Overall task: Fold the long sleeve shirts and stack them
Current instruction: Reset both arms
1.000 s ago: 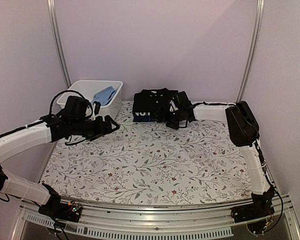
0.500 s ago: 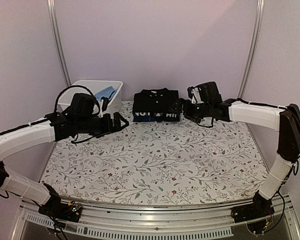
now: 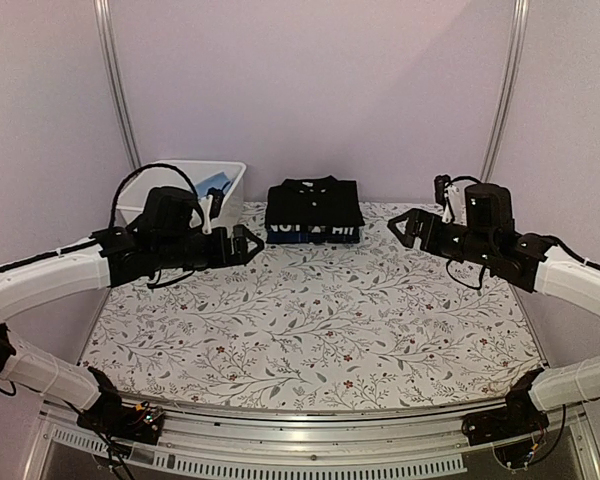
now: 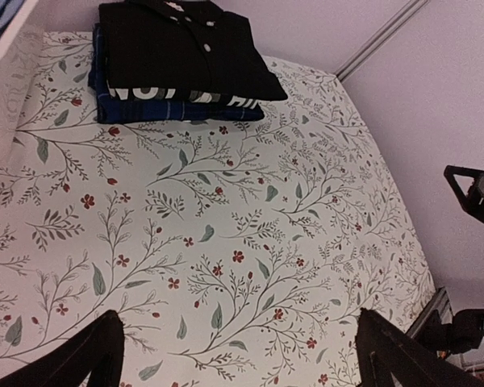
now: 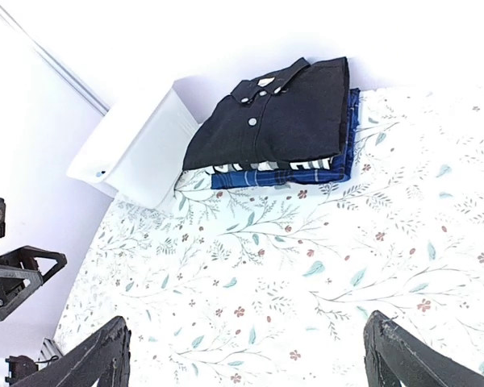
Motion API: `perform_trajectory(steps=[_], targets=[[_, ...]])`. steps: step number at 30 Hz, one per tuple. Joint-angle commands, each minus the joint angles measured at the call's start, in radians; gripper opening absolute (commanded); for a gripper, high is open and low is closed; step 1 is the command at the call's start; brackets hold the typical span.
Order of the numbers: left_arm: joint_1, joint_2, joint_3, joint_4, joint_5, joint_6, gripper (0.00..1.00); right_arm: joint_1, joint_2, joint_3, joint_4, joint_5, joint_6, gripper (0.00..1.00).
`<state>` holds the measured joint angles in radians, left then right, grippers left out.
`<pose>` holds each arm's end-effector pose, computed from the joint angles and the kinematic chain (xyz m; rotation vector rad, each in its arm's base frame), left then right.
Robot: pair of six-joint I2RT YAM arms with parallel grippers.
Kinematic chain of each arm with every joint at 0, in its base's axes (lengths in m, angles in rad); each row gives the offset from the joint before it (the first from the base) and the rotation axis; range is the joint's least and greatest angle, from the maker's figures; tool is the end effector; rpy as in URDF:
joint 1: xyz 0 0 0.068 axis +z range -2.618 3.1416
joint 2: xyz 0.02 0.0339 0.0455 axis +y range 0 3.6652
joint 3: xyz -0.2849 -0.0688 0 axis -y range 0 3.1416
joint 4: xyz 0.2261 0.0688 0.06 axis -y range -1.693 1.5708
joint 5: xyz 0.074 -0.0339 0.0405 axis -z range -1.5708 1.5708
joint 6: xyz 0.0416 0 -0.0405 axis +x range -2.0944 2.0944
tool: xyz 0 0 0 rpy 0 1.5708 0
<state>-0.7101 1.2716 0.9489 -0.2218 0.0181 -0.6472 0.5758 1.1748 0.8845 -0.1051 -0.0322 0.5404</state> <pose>0.2030 -0.1755 0.3111 0.0814 2.2261 -0.8036 0.2094 0.1376 0.3246 -0.0581 2.0446 0.7496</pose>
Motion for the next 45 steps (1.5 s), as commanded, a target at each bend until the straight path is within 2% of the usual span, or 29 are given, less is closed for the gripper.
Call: perform_trajectory(steps=[1,13,45], targets=[[-0.016,-0.045,-0.029,0.058,-0.052,0.048,1.00,0.003,-0.102,-0.054,-0.007,0.082,-0.050,0.99],[-0.016,-0.088,-0.051,0.062,-0.102,0.045,1.00,0.002,-0.206,-0.095,-0.028,0.136,-0.084,0.99],[-0.014,-0.109,-0.059,0.049,-0.118,0.062,1.00,0.002,-0.210,-0.085,-0.052,0.205,-0.089,0.99]])
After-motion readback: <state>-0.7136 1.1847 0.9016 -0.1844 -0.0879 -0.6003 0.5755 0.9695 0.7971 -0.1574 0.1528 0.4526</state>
